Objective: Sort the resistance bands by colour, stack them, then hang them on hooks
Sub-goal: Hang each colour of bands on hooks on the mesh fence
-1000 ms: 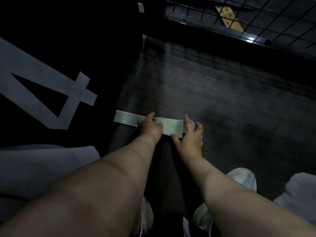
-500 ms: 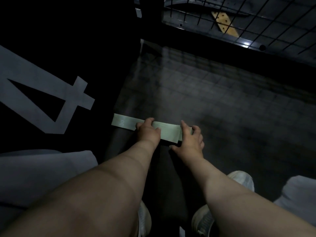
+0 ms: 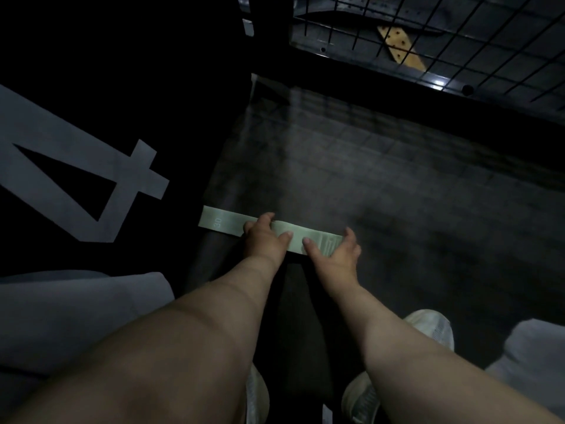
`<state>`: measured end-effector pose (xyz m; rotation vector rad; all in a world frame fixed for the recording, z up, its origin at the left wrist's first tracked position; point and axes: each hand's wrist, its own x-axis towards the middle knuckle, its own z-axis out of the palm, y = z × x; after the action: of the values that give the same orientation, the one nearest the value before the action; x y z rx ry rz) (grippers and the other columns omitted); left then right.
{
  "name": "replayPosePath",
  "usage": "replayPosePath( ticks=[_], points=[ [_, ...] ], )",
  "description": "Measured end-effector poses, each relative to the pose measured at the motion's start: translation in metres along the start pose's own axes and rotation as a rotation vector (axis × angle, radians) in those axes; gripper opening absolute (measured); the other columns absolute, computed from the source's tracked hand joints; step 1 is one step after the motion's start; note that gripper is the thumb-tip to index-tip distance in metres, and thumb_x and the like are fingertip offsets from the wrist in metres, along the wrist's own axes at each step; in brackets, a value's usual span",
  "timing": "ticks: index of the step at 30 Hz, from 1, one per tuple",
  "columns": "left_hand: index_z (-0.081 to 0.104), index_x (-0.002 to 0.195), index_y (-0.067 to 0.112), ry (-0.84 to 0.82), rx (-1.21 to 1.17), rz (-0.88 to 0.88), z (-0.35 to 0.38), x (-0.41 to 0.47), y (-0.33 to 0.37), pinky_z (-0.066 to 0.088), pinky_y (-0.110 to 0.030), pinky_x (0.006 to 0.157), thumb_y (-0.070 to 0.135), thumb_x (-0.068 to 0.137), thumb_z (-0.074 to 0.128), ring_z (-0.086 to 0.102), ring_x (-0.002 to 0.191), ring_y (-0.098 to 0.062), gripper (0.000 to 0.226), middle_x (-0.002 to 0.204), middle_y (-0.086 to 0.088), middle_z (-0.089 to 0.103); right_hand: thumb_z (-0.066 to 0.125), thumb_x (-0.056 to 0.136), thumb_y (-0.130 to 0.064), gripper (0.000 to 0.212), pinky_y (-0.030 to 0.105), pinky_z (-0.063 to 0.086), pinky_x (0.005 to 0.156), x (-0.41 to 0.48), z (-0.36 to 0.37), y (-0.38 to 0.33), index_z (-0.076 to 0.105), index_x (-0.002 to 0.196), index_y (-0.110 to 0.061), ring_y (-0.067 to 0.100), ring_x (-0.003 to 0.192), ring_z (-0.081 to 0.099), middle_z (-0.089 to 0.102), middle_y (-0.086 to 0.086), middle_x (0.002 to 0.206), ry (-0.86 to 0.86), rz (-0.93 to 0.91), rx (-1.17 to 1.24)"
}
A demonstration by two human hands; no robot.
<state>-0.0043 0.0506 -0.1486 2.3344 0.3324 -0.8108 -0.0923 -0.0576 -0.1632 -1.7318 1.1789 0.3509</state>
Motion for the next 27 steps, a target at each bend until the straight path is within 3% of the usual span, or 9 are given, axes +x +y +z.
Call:
replayPosePath(
  ticks=[6, 11, 16, 17, 19, 21, 23, 25, 27],
  points=[
    [0.051, 0.135, 0.008, 0.148, -0.185, -0.088, 0.001, 0.005, -0.003, 0.037, -0.024, 0.096, 0.016, 0.099, 0.047, 0.051, 0.121, -0.031, 0.037, 0.139, -0.018, 0.047, 0.072, 0.087, -0.032, 0.067, 0.041, 0.048, 0.099, 0.012, 0.004, -0.001, 0.036, 0.137, -0.008, 0.037, 0.116, 0.057, 0.055, 0.02, 0.129, 0.059, 0.118, 0.049],
    [0.048, 0.132, 0.005, 0.159, -0.463, -0.447, 0.005, 0.025, -0.018, 0.049, -0.04, 0.099, 0.025, 0.094, 0.057, 0.059, 0.116, -0.035, 0.044, 0.132, -0.018, 0.056, 0.068, 0.092, -0.024, 0.051, 0.031, 0.044, 0.086, 0.011, 0.001, 0.004, 0.042, 0.132, -0.006, 0.033, 0.106, 0.059, 0.06, 0.017, 0.118, 0.052, 0.063, 0.087],
    [0.043, 0.142, 0.005, 0.127, -0.769, -0.639, -0.003, 0.037, -0.026, 0.052, -0.04, 0.094, 0.03, 0.098, 0.052, 0.055, 0.125, -0.033, 0.052, 0.139, -0.018, 0.052, 0.065, 0.093, -0.028, 0.06, 0.036, 0.045, 0.096, 0.011, 0.006, 0.009, 0.035, 0.141, -0.009, 0.037, 0.115, 0.056, 0.055, 0.019, 0.128, 0.045, 0.055, 0.079],
    [0.041, 0.144, 0.005, 0.109, -0.822, -0.644, -0.005, 0.037, -0.024, 0.054, -0.036, 0.083, 0.029, 0.1, 0.049, 0.056, 0.123, -0.032, 0.051, 0.135, -0.018, 0.055, 0.065, 0.093, -0.028, 0.061, 0.038, 0.046, 0.098, 0.012, 0.006, 0.009, 0.035, 0.142, -0.01, 0.038, 0.116, 0.056, 0.054, 0.02, 0.129, 0.041, 0.057, 0.077],
    [0.046, 0.139, 0.008, 0.156, -0.898, -0.696, -0.006, 0.041, -0.021, 0.047, -0.026, 0.056, 0.03, 0.099, 0.051, 0.064, 0.094, -0.025, 0.046, 0.1, -0.012, 0.063, 0.066, 0.092, -0.028, 0.061, 0.042, 0.047, 0.1, 0.015, 0.007, 0.01, 0.034, 0.141, -0.009, 0.039, 0.116, 0.055, 0.054, 0.022, 0.129, 0.035, 0.064, 0.075],
    [0.051, 0.135, 0.008, 0.188, -0.957, -0.7, -0.008, 0.044, -0.016, 0.04, -0.021, 0.05, 0.029, 0.098, 0.054, 0.055, 0.073, -0.016, 0.043, 0.076, -0.004, 0.051, 0.066, 0.092, -0.028, 0.061, 0.043, 0.047, 0.1, 0.017, 0.007, 0.009, 0.035, 0.14, -0.009, 0.039, 0.116, 0.055, 0.053, 0.022, 0.129, 0.03, 0.07, 0.075],
    [0.051, 0.136, 0.007, 0.168, -0.99, -0.674, -0.009, 0.042, -0.01, 0.05, -0.022, 0.065, 0.024, 0.098, 0.056, 0.054, 0.085, -0.017, 0.042, 0.079, -0.003, 0.051, 0.066, 0.092, -0.028, 0.061, 0.043, 0.047, 0.1, 0.017, 0.008, 0.009, 0.035, 0.14, -0.009, 0.038, 0.116, 0.055, 0.053, 0.022, 0.13, 0.033, 0.073, 0.076],
    [0.049, 0.139, 0.007, 0.142, -1.053, -0.682, -0.01, 0.041, -0.009, 0.049, -0.028, 0.09, 0.023, 0.099, 0.055, 0.057, 0.107, -0.018, 0.044, 0.109, -0.007, 0.062, 0.066, 0.092, -0.029, 0.06, 0.044, 0.047, 0.101, 0.016, 0.01, 0.01, 0.035, 0.139, -0.01, 0.038, 0.115, 0.055, 0.053, 0.022, 0.13, 0.042, 0.069, 0.079],
    [0.046, 0.141, 0.008, 0.132, -1.135, -0.692, -0.008, 0.043, -0.01, 0.045, -0.032, 0.095, 0.026, 0.101, 0.053, 0.055, 0.121, -0.024, 0.045, 0.135, -0.009, 0.055, 0.066, 0.092, -0.029, 0.059, 0.045, 0.046, 0.101, 0.017, 0.011, 0.01, 0.035, 0.139, -0.01, 0.038, 0.115, 0.055, 0.053, 0.022, 0.131, 0.048, 0.067, 0.077]
  ],
)
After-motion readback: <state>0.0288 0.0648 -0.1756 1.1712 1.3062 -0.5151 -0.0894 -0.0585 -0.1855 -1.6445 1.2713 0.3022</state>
